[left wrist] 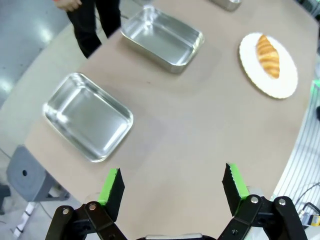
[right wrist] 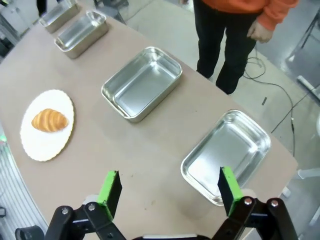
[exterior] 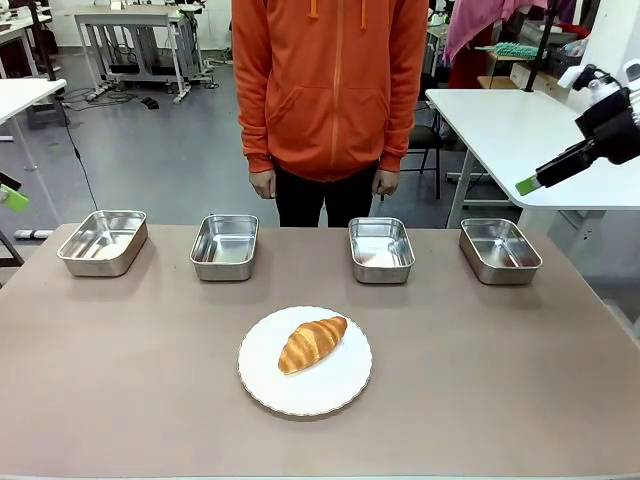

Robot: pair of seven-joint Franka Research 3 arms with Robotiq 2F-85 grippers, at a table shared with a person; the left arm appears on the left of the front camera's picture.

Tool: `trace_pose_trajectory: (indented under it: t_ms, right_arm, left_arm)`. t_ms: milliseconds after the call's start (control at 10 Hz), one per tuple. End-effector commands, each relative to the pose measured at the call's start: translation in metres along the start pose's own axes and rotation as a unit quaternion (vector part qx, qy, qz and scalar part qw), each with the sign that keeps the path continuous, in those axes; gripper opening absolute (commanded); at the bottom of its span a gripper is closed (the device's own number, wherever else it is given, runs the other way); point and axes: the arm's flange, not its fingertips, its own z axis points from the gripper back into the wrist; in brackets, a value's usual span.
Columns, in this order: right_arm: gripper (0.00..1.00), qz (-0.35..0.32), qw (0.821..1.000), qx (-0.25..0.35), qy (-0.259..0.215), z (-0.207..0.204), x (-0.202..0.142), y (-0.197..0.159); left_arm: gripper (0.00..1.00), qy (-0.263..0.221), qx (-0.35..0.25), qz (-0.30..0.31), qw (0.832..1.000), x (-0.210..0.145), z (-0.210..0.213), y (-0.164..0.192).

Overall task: Place the bread in the container.
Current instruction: Place the Butter Roll into the Airtight Container indicated by the human.

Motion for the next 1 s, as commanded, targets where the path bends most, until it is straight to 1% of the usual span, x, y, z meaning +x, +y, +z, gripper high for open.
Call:
trace_pose_trajectory:
  t_ms: [0, 200, 300, 500, 600, 900]
  right_arm:
    - [1.00, -0.012, 0.999, 0.018, -0.040, 0.014, 0.002, -0.047]
    - [1.00, -0.032, 0.997, 0.020, -0.068, 0.025, -0.008, -0.072]
    - [1.00, -0.044, 0.996, 0.018, -0.073, 0.029, -0.013, -0.081]
    - [1.00, -0.053, 0.995, 0.016, -0.086, 0.041, -0.020, -0.096]
    - [1.00, -0.058, 0.994, 0.018, -0.096, 0.047, -0.021, -0.101]
    - [1.00, -0.066, 0.992, 0.019, -0.103, 0.051, -0.022, -0.107]
  left_arm:
    - [1.00, -0.057, -0.018, -0.007, 0.998, -0.011, 0.025, 0.034]
    - [1.00, -0.099, -0.009, -0.020, 0.995, -0.018, 0.048, 0.045]
    - [1.00, -0.125, -0.001, -0.019, 0.992, -0.021, 0.056, 0.049]
    - [1.00, -0.156, 0.000, -0.021, 0.988, -0.021, 0.066, 0.053]
    - [1.00, -0.160, 0.000, -0.011, 0.987, -0.019, 0.068, 0.052]
    - [1.00, -0.159, -0.002, 0.018, 0.987, -0.013, 0.060, 0.046]
